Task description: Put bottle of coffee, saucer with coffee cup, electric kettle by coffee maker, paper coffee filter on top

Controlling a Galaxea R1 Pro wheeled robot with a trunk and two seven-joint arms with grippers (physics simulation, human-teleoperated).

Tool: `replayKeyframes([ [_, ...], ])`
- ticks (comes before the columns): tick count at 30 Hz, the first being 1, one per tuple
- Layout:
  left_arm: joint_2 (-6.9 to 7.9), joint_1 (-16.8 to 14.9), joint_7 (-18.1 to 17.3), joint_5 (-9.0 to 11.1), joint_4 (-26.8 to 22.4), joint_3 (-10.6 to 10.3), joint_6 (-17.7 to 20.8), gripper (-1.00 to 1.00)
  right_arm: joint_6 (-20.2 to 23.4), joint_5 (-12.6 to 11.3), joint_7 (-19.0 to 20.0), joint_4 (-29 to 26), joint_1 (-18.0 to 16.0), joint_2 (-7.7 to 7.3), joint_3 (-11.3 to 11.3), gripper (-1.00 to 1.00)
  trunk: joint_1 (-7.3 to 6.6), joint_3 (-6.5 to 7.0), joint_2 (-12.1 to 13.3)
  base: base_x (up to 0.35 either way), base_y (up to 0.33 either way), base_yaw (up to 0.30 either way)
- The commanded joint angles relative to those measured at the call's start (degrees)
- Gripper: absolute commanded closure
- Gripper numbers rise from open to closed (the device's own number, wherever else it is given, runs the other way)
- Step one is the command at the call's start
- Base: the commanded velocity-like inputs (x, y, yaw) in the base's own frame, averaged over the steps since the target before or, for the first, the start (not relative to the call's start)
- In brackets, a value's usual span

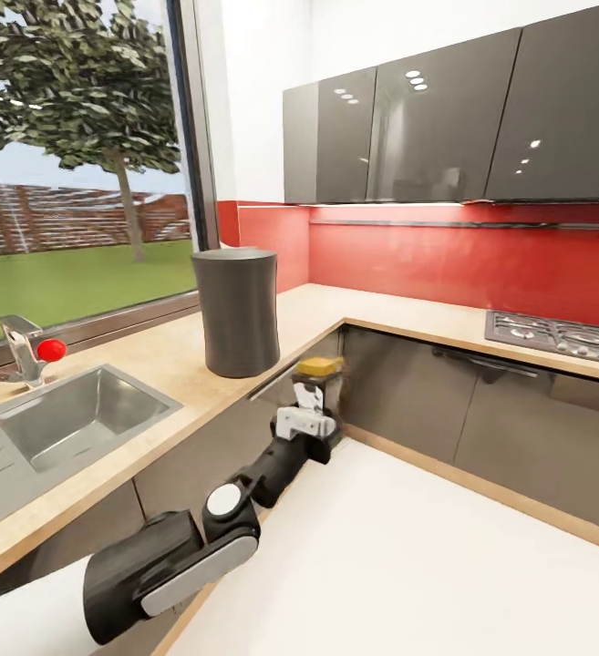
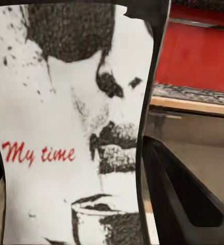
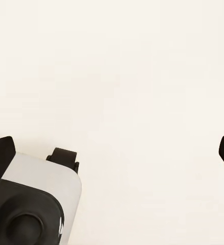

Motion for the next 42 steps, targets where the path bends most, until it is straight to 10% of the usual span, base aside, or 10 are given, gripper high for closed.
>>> replayKeyframes([
  [1,-0.25,-0.1,3.55,-0.19,-0.23,-0.95,0.17,1.0,-0.31,-0.01,0.01,0.15,-0.07,-0.01,0.23,-1.0,0.0,-0.06,-0.05,0.0,0.0,0.0],
  [5,-3.72,-0.07,25.74,-1.27,-0.54,-6.09,0.47,1.0,-0.35,-0.01,0.01,0.15,-0.07,-0.01,0.25,-1.0,0.0,-0.06,-0.05,0.0,0.0,0.0],
  [11,-4.99,-0.07,43.8,-3.82,-0.7,-9.74,0.63,1.0,-0.29,0.02,0.01,0.15,-0.07,-0.01,0.28,-1.0,0.0,-0.06,-0.05,0.0,0.0,0.0],
  [14,-5.09,-0.07,47.23,-4.79,-0.67,-10.59,0.68,1.0,-0.31,0.0,0.01,0.15,-0.07,-0.01,0.27,-1.0,0.0,-0.06,-0.05,0.0,0.0,0.0],
  [33,-5.07,-0.07,48.72,-5.54,-0.51,-12.02,0.7,1.0,-0.33,-0.01,0.01,0.15,-0.07,-0.01,0.27,-1.0,0.0,-0.06,-0.05,0.165,0.0,0.086],
  [42,-5.0,-0.07,40.85,-5.54,-0.21,-7.98,3.65,1.0,-0.31,-0.01,0.01,0.15,-0.07,-0.01,0.23,-1.0,0.0,-0.06,-0.05,0.053,0.0,0.001],
])
